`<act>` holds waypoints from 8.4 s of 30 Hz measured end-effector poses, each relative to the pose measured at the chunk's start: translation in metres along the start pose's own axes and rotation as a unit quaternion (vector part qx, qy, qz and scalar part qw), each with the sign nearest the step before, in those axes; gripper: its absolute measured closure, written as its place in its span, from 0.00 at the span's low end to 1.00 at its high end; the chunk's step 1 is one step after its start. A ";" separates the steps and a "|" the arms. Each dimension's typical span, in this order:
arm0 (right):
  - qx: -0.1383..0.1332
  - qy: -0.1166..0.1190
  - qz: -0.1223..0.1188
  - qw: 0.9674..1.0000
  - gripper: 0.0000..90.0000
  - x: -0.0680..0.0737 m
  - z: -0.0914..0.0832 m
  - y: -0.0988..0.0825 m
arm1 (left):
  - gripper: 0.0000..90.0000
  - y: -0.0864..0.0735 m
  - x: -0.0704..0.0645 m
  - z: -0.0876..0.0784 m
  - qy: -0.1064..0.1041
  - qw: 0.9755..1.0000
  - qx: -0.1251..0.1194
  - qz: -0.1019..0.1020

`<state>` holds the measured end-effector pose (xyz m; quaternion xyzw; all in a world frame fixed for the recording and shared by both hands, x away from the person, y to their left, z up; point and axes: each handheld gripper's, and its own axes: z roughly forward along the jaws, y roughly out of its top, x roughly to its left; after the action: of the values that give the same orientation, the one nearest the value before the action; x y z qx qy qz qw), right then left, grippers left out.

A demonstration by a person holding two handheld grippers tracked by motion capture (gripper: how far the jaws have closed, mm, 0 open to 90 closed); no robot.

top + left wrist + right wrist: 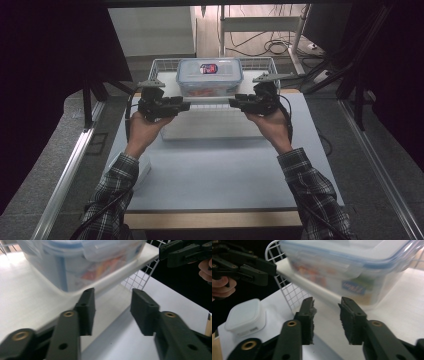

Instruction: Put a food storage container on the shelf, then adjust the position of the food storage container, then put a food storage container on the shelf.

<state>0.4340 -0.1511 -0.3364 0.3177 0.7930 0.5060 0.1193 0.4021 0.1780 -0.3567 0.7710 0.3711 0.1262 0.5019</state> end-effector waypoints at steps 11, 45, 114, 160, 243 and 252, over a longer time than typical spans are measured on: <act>0.014 0.016 -0.035 0.999 0.45 0.024 -0.012 -0.031 | 0.38 -0.035 -0.025 -0.001 -0.011 0.999 0.028 0.032; 0.029 0.036 -0.057 0.997 0.00 0.043 -0.034 -0.119 | 0.03 -0.137 -0.072 -0.014 0.007 0.998 0.030 0.055; 0.082 0.004 -0.047 0.996 0.04 0.049 -0.030 -0.205 | 1.00 -0.217 0.046 -0.116 0.314 0.946 0.048 -0.064; 0.097 0.004 -0.053 0.994 0.04 0.048 -0.026 -0.208 | 1.00 -0.195 -0.022 -0.045 0.112 0.986 0.115 -0.051; 0.103 0.016 -0.049 0.993 0.04 0.047 -0.026 -0.208 | 0.11 -0.196 -0.087 -0.003 0.041 0.988 0.106 0.106; 0.104 0.009 -0.048 0.993 0.01 0.045 -0.025 -0.209 | 0.06 -0.196 -0.085 -0.001 0.026 0.991 0.083 0.099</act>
<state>0.3060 -0.2010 -0.5024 0.2854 0.8568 0.4171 0.1022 0.2552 0.1630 -0.5115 0.8393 0.3151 0.1645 0.4113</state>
